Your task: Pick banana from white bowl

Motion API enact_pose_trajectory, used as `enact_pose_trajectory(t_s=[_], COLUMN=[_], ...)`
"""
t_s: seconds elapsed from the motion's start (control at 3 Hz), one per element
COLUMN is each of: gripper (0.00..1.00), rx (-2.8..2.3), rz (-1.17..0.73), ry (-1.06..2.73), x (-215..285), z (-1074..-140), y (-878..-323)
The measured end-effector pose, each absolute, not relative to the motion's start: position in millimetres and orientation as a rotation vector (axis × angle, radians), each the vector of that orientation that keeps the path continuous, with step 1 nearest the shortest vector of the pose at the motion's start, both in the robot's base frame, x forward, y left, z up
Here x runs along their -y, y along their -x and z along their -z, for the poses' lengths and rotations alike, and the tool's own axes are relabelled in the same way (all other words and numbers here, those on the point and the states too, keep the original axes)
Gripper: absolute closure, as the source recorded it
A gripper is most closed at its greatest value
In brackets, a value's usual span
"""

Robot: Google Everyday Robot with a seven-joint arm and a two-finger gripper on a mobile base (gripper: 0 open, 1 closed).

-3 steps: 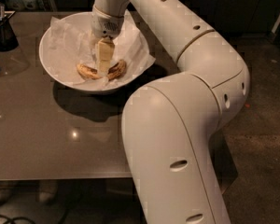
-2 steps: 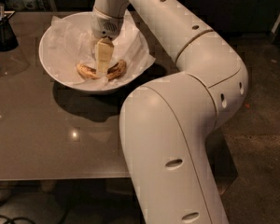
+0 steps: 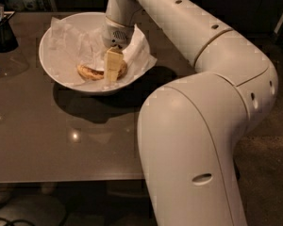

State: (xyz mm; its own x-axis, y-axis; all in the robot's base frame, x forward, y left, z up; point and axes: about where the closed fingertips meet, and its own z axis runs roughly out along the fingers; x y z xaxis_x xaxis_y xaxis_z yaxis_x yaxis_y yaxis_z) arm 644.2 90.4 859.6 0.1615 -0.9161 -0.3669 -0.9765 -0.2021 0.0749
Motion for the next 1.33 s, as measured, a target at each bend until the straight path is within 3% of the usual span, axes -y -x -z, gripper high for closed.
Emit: enact_pose_trajectory(t_s=[0.67,1.33], gripper=[0.23,0.23], rx=[-1.907,-1.903], rz=[-0.498,-0.373], ry=[2.265,2.342], x=[-74.5,-60.1], z=[-849.9,-853.0], y=[-626.3,-626.9])
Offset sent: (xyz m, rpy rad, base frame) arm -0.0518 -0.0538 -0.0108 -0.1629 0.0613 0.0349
